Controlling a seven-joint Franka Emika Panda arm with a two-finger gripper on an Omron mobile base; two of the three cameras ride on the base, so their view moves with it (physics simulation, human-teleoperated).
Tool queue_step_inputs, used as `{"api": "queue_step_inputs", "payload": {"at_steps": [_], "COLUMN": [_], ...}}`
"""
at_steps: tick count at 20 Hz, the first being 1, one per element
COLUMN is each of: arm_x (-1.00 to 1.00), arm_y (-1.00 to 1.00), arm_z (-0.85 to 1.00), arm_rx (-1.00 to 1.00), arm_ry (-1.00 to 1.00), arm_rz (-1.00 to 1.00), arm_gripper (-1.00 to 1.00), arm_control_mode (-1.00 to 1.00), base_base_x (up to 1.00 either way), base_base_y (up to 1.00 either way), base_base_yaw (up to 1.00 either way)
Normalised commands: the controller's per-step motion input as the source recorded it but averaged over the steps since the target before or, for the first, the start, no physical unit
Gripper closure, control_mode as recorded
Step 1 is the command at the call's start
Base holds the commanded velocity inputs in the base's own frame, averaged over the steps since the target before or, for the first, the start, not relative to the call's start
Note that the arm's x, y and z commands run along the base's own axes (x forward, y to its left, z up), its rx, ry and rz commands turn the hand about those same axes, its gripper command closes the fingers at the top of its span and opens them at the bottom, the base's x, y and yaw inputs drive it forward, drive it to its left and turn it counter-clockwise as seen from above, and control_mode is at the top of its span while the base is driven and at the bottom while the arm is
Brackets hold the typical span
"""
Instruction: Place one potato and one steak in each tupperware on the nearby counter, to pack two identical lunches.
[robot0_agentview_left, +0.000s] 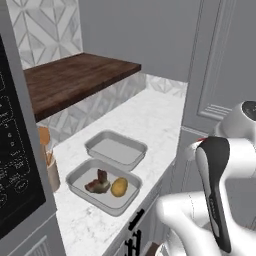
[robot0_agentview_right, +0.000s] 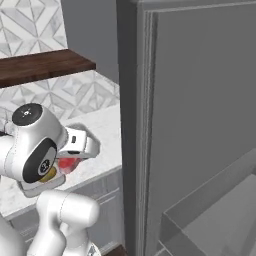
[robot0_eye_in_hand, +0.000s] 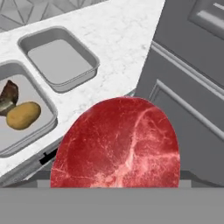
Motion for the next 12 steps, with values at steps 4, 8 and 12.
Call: {"api": "queue_step_inputs", "payload": {"at_steps": [4,8,12], "arm_x": [0.75,1.00,1.00], "arm_y": [0.36,0.63,0.94], "arm_z": [-0.33,-0.43,-0.48], "arm_rx": [0.00,0.00,-0.03], "arm_ry": [0.03,0.03,0.07], "arm_rz": [0.39,0.44,0.26], "arm_gripper": [1.00,1.00,1.00], "arm_control_mode": [-1.00,-1.00,-1.00], "base_base_x": [0.25,0.00,0.00], "base_base_y": [0.08,0.00,0.00], "base_base_yaw": [0.14,0.00,0.00]}}
